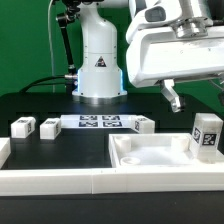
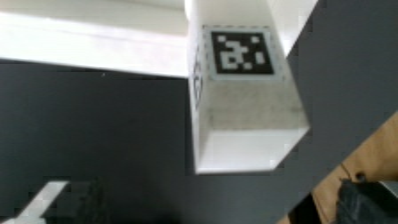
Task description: Assemble square table
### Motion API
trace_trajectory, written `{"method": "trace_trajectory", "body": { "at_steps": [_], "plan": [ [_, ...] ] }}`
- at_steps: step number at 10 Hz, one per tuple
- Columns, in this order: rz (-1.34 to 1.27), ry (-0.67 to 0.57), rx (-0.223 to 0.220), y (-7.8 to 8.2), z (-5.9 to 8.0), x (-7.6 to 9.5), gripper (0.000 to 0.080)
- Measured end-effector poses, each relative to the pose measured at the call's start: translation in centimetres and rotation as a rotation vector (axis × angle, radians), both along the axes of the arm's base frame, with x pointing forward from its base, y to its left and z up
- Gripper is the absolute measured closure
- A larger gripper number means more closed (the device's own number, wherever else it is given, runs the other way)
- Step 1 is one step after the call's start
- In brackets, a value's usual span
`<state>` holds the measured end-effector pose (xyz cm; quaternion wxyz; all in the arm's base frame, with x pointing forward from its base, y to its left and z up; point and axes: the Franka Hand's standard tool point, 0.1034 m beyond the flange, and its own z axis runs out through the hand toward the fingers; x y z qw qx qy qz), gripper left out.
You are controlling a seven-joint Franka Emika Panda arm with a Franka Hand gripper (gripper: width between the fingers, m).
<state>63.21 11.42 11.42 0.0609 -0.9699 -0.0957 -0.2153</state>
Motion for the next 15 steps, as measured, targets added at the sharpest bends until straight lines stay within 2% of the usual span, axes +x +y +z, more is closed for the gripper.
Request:
{"method": "trace_trajectory", "body": {
  "at_steps": [2, 5, 7, 9, 11, 13, 15],
  "plan": [
    [0.018, 0.134, 0.003, 0.5, 0.2, 0.6, 0.015],
    [0.049, 0.348, 0.005, 0.9, -0.2, 0.3, 0.015],
    [0.063, 0.365, 0.006, 0.4, -0.9, 1.2, 0.015],
    [0.062, 0.367, 0.007, 0.5, -0.9, 1.1, 0.015],
    [-0.047, 0.397, 0.026, 0.7, -1.7, 0.5, 0.015],
    [-0.13, 0.422, 0.002, 1.8, -2.3, -0.1, 0.015],
    [-0.109, 0.424, -0.006, 1.6, -2.6, -0.2, 0.015]
  ]
}}
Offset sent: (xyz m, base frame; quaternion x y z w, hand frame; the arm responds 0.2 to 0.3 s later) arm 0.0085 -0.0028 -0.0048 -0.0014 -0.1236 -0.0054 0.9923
